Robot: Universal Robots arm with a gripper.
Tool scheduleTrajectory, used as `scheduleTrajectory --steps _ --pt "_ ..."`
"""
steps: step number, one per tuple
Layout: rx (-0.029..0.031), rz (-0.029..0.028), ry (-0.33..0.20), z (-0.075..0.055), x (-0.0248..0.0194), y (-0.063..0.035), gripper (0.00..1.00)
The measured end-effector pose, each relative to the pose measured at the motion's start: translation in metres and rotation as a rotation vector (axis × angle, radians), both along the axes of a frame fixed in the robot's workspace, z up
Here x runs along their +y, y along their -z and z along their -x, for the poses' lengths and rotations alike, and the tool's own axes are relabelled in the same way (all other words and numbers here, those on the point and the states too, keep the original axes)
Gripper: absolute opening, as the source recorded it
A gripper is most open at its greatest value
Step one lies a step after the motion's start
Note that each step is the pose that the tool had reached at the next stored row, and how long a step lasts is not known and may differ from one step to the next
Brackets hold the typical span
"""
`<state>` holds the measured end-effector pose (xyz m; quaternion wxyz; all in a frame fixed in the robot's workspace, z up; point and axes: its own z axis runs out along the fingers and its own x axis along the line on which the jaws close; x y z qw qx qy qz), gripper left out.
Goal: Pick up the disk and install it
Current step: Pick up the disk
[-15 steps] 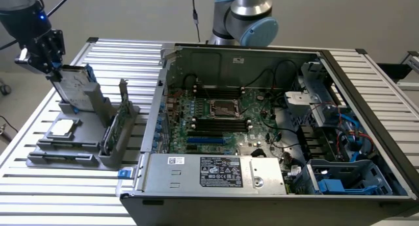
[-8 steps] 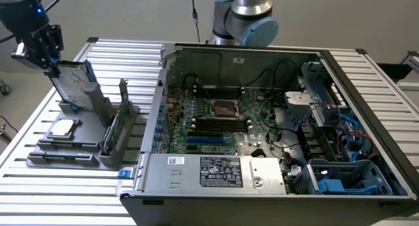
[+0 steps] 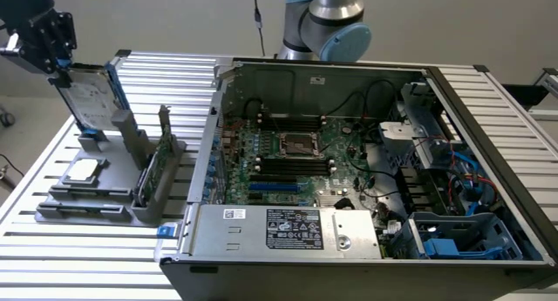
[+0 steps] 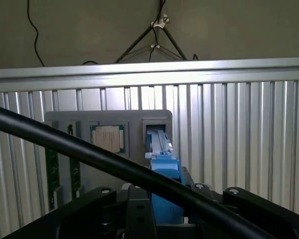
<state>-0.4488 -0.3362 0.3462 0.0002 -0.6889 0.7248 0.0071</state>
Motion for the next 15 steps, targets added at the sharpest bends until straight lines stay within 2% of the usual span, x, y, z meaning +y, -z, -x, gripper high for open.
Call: scheduleTrajectory --steps 3,7,15 --pt "0.001 0.0 0.0 -0.003 -0.0001 -0.0134 0.33" --pt "0.0034 -0.0001 0.0 -0.015 -0.0001 -0.0317 0.33" --pt "0.0055 0.0 0.0 -0.048 -0.0007 -0.0681 0.33"
